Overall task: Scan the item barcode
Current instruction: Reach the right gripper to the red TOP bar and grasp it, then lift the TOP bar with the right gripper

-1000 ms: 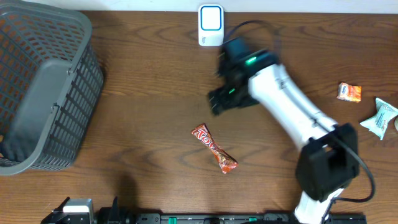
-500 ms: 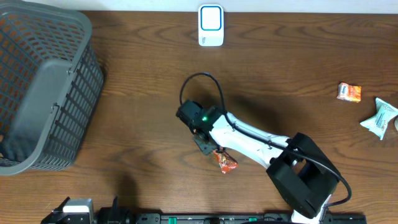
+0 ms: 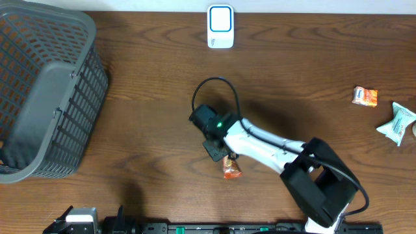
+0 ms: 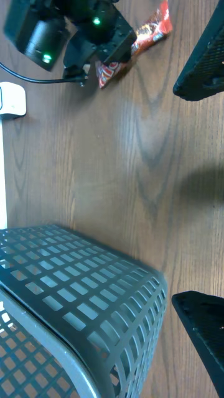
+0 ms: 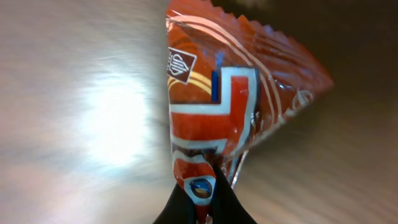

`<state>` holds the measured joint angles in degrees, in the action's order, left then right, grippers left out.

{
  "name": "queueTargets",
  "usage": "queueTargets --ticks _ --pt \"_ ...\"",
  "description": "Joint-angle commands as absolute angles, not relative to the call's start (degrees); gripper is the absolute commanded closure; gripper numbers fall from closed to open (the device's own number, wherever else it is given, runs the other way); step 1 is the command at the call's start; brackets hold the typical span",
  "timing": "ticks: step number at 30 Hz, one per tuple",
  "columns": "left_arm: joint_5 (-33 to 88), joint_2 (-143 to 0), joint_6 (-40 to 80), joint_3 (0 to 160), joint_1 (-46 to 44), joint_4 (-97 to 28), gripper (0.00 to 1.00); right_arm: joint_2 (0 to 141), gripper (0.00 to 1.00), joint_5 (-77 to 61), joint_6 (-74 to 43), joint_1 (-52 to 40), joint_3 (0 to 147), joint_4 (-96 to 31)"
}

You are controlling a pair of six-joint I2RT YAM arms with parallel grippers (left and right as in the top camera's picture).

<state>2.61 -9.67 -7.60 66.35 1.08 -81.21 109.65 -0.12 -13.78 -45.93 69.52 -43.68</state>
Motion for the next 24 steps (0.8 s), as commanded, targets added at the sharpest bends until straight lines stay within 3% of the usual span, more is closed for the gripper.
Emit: queueTargets --ticks 1,4,9,14,18,24 --pt "1.9 -9.5 -8.3 66.5 1.3 -81.4 0.02 109.9 0.99 -32.5 -7.7 -39.3 73.1 -43.8" --pt "1.9 -9.5 -8.3 66.5 1.3 -81.4 0.02 110.2 0.99 -55.8 -4.2 -29.2 73.0 -41.9" --pt "1.9 -9.5 -8.3 66.5 1.3 -81.4 0.02 111.5 0.99 -71.6 6.7 -20.1 72.9 -42.0" --pt "1.9 -9.5 -8.3 66.5 1.3 -81.4 0.02 114.0 0.99 -80.0 16.4 -15.7 72.9 -38.9" --pt "1.9 -9.5 -8.3 66.5 1.3 -81.4 0.02 116.9 0.99 -89.4 27.0 -14.3 72.9 -29.2" --pt "1.9 -9.5 -8.3 66.5 1.3 -81.4 0.02 118.0 0.99 -89.4 32.2 -14.7 72.9 -17.8"
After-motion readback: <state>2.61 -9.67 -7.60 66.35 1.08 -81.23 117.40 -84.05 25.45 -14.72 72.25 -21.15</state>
